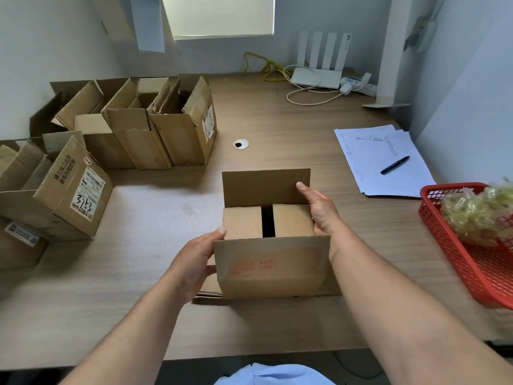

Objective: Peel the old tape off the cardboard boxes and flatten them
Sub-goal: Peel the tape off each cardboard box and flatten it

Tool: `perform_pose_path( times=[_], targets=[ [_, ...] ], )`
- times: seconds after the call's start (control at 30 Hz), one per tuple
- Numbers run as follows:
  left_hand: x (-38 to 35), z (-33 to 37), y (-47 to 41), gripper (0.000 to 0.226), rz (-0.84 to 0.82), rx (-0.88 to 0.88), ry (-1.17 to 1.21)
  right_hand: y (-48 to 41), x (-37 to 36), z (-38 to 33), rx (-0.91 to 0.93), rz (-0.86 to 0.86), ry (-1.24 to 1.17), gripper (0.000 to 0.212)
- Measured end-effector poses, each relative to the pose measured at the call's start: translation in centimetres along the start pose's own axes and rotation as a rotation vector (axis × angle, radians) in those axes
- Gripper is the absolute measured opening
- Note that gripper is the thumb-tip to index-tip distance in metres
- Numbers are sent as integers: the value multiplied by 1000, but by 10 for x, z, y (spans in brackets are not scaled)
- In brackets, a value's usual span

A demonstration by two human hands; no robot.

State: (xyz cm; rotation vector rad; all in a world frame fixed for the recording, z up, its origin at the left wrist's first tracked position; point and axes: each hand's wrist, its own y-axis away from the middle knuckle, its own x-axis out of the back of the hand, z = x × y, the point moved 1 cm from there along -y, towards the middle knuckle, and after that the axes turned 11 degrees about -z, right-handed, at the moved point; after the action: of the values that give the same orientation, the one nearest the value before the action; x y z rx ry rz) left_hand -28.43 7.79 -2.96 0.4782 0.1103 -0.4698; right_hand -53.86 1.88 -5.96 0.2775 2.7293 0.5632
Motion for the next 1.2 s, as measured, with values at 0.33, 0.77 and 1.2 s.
perform_pose_path(
  times=[0.33, 0.77, 1.2],
  targets=[
    [-1, -27, 19, 144, -233, 206, -1038, 6, -13, 4, 85, 110, 72, 29],
    [4, -28, 7, 152, -191, 159, -1000, 76, -32, 26, 65, 111, 1290, 116],
    [-26, -3, -21, 140, 182, 159, -984, 104, 0, -3, 120, -24, 400, 51]
  ],
)
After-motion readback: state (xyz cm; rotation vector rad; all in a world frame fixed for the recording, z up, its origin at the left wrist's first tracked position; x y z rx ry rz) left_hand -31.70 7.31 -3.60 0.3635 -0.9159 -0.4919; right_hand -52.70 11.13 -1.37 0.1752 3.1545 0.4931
